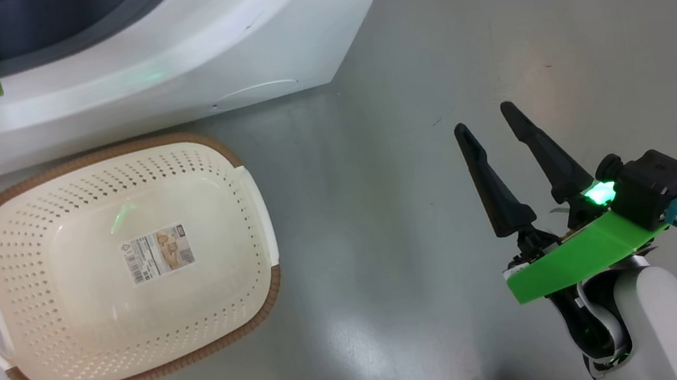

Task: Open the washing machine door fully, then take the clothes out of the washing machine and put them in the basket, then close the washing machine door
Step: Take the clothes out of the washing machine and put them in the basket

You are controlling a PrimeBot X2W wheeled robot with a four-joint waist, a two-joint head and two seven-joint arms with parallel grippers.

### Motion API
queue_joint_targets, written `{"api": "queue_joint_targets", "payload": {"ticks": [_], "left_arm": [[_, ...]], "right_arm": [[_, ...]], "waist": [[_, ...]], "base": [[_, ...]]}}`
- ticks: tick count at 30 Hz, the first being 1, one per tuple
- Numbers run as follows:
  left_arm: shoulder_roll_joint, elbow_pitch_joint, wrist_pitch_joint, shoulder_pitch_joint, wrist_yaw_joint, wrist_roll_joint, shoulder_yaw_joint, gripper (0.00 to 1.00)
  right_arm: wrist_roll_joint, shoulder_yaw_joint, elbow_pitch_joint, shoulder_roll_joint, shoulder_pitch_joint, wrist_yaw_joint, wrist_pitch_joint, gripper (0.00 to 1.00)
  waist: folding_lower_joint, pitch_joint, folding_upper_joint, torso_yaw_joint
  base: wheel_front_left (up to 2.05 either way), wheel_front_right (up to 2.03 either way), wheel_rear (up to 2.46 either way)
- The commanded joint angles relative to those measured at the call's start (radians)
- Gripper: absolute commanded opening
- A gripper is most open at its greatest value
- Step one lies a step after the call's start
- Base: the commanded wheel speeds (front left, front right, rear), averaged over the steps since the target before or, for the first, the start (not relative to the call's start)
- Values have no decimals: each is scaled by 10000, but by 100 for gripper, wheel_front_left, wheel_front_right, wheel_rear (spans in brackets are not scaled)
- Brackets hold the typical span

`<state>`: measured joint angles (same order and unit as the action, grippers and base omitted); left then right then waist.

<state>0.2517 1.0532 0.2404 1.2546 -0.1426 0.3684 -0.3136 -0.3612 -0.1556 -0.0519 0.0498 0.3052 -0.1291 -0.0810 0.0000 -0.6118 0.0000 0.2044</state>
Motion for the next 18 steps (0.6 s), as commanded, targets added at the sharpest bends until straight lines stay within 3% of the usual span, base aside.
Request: {"api": "queue_joint_targets", "payload": {"ticks": [1, 13, 16, 17, 18], "left_arm": [[480, -68, -29, 271, -107, -140, 36, 100], [602, 737, -290, 891, -165, -406, -419, 100], [664, 923, -350, 984, -164, -441, -501, 64], [691, 975, -351, 1016, -161, -448, -521, 47], [719, 1026, -348, 1043, -159, -474, -559, 40]], "right_arm": [[-101, -293, -199, 4, -15, -16, -68, 100], [-240, -513, 32, 4, -29, -16, -207, 100], [-274, -562, 76, 4, -20, -16, -232, 100], [-290, -580, 87, 4, -13, -16, -243, 100], [-304, -595, 98, 4, -9, -16, -255, 100]], "waist": [[0, 14, 0, 27], [0, -1, 0, 385], [0, -5, 0, 456], [0, -8, 0, 479], [0, -6, 0, 499]], "base": [[0, 0, 0], [0, 0, 0], [0, 0, 0], [0, 0, 0], [0, 0, 0]]}}
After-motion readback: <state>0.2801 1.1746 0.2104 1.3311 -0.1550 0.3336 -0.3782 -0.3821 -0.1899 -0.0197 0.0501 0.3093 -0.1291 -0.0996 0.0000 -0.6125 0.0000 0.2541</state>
